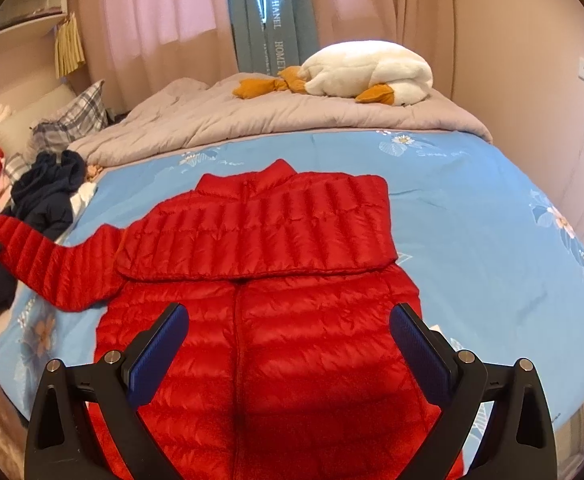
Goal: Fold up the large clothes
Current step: 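Grasp the other sleeve cuff with the left tool and lift it, then carry the sleeve with the left tool across the jacket body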
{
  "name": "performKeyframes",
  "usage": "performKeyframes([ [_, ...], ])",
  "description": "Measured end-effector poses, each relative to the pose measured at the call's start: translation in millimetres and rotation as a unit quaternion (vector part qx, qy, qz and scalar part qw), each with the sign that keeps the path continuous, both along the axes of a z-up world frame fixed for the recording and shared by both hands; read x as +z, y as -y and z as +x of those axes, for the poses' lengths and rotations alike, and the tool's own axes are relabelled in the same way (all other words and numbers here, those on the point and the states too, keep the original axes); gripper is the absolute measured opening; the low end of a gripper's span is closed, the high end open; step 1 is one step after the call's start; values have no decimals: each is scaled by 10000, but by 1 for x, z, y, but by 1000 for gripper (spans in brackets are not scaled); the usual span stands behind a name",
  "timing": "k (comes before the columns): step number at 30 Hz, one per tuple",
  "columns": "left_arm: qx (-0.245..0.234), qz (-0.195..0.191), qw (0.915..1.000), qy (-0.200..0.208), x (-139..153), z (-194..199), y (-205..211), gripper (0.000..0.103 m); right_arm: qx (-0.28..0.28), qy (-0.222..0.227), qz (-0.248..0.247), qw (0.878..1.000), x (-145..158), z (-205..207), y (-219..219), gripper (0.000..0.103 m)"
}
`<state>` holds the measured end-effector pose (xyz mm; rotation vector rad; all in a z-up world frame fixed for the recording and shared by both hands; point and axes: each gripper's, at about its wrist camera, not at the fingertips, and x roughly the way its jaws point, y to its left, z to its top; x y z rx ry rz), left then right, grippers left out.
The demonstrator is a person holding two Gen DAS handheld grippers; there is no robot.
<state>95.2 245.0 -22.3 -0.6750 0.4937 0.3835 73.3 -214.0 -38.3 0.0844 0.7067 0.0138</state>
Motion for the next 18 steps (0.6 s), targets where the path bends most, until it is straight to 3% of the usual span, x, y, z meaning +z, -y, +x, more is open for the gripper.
performKeyframes([
  [6,-451,286,9983,226,24,5,31,5,-65,66,103,9999,2,-4,8,100],
  [18,-1197,665,9900,342,40,8,86,5,-112,140,355,9992,4,-10,21,100],
])
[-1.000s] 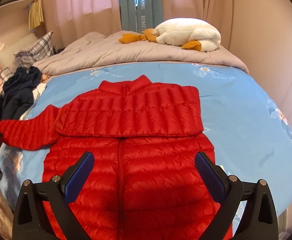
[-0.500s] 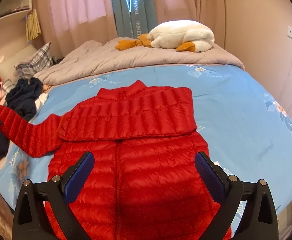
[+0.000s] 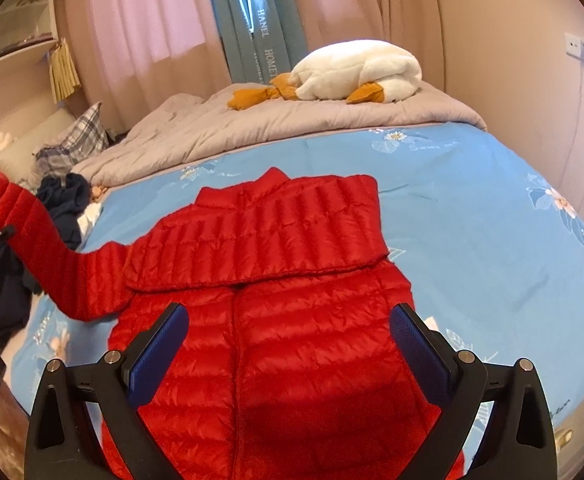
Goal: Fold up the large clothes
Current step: 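Carry the sleeve with the left tool across the jacket body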
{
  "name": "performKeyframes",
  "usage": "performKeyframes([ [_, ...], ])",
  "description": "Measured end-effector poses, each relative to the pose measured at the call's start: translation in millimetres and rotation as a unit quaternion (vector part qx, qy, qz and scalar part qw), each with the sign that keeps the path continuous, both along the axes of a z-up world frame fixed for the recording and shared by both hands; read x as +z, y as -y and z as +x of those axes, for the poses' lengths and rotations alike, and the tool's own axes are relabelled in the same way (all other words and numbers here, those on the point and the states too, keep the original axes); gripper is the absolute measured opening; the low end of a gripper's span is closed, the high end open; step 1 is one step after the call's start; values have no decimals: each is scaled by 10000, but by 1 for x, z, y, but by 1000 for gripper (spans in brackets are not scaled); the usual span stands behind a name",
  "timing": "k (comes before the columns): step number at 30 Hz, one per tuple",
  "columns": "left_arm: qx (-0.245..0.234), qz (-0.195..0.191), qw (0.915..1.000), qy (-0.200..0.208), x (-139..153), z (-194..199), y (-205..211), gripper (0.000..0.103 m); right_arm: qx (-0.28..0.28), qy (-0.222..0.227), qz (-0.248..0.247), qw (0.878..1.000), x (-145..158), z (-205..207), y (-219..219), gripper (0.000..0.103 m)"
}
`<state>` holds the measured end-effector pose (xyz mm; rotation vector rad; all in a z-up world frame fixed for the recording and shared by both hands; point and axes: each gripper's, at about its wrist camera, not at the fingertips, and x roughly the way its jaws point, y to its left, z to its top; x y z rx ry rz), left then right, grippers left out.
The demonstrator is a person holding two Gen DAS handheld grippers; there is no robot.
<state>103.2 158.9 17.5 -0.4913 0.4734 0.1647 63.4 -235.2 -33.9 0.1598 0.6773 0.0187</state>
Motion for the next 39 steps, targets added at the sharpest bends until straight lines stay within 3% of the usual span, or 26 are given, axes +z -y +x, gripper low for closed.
performKeyframes([
  [19,-891,361,9953,-134,-6,9,67,5,-258,-9,183,9995,-4,-7,19,100],
  [39,-1942,620,9764,-718,-46,17,146,5,-381,-85,295,9988,-10,-11,32,100],
])
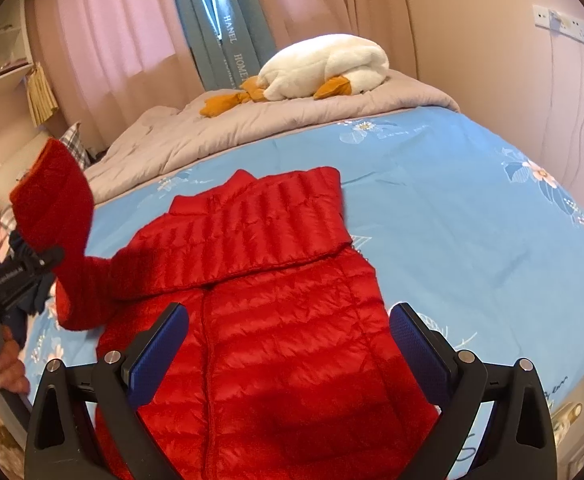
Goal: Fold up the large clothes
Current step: 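Carry the sleeve with the left tool across the jacket body, then lower the sleeve onto the jacket body and open the left tool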
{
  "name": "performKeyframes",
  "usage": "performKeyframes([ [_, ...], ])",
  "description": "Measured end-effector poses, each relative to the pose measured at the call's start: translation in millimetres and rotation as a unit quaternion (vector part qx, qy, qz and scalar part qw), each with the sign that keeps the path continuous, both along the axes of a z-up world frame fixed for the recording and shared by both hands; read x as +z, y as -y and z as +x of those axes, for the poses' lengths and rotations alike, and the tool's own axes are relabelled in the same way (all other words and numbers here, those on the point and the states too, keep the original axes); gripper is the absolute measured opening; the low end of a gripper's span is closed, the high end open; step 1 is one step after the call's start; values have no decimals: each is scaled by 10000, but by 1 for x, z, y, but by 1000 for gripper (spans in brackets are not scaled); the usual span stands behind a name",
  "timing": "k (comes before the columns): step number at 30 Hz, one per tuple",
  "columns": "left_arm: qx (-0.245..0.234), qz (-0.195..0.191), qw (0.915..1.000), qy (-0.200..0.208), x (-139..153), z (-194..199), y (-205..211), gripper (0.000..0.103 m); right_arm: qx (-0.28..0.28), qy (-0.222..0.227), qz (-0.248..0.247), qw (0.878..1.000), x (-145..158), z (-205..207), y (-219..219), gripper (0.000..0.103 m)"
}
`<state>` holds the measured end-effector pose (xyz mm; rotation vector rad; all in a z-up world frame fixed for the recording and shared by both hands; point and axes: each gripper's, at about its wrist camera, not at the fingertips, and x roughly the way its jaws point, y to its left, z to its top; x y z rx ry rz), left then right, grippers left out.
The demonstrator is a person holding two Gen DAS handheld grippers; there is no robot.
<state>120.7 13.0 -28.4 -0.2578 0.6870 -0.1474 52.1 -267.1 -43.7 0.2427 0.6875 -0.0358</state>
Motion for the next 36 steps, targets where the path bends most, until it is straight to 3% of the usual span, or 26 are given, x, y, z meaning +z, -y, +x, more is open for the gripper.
performKeyframes([
  [18,-636,-38,9953,-735,-46,4,46,5,-156,-36,78,9998,-3,-3,12,100],
  [36,-812,7,9901,-1141,-71,5,63,6,-204,-116,117,9997,-6,-6,18,100],
])
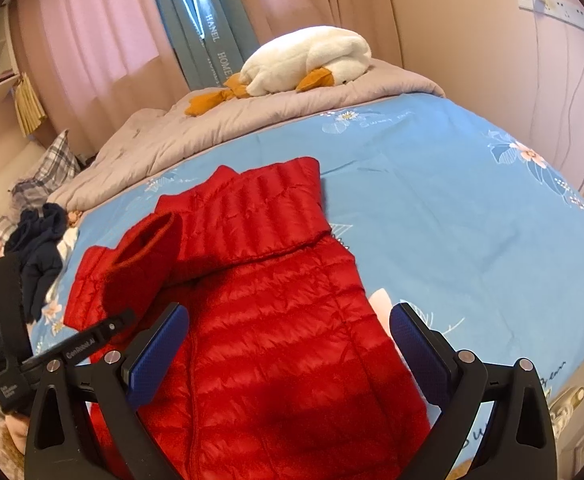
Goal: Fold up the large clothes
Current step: 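Lower the sleeve onto the jacket body and open the left tool, then grasp the sleeve cuff lying on the jacket with the right tool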
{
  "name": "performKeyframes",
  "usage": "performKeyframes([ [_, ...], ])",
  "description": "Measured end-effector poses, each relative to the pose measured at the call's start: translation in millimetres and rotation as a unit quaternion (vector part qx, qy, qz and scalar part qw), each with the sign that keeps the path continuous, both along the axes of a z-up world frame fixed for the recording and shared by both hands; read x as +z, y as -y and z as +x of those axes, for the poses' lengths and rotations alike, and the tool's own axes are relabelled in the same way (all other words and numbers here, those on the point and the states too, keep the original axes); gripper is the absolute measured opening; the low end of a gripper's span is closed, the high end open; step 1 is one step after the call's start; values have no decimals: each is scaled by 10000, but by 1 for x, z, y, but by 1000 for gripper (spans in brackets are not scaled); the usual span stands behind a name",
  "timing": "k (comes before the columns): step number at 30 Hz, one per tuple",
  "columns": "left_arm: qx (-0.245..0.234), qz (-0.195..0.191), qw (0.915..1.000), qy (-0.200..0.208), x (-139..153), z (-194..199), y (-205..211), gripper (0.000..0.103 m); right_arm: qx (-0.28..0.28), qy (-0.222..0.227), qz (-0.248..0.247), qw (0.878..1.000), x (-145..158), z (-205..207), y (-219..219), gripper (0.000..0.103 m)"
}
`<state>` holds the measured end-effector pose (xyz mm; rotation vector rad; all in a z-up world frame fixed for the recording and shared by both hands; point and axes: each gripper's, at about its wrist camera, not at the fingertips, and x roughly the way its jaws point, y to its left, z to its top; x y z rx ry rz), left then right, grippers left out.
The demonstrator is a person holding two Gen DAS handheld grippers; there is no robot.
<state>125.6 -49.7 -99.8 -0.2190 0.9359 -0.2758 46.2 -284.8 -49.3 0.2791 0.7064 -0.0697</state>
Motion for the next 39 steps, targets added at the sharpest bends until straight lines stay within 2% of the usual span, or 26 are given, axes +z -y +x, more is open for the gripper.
performKeyframes([
  [6,-74,-34,10000,-43,1,-3,1,6,-27,16,-17,10000,0,-1,2,100],
  [8,-53,-60,10000,-40,3,-5,-1,10,-43,9,-12,10000,0,-1,2,100],
  [11,-26,-112,9999,-73,6,-7,-6,26,-34,-1,3,10000,0,0,2,100],
  [13,-22,-131,9998,-117,9,-9,-10,52,-18,-2,-12,10000,0,-1,1,100],
  [17,107,-305,9995,19,22,-19,-24,63,-8,10,-31,10000,0,-1,1,100],
  [19,220,-341,9991,90,29,-23,-34,71,-20,-5,-23,10000,-1,0,2,100],
  [25,713,-387,9961,342,48,-37,-72,86,5,-1,-44,10000,-1,2,-1,100],
  [33,1447,-33,9882,503,52,-56,-122,99,88,-40,-96,9999,-2,8,-10,100],
  [39,1818,26,9825,393,39,-69,-149,99,208,-119,-144,9996,-4,17,-22,100],
])
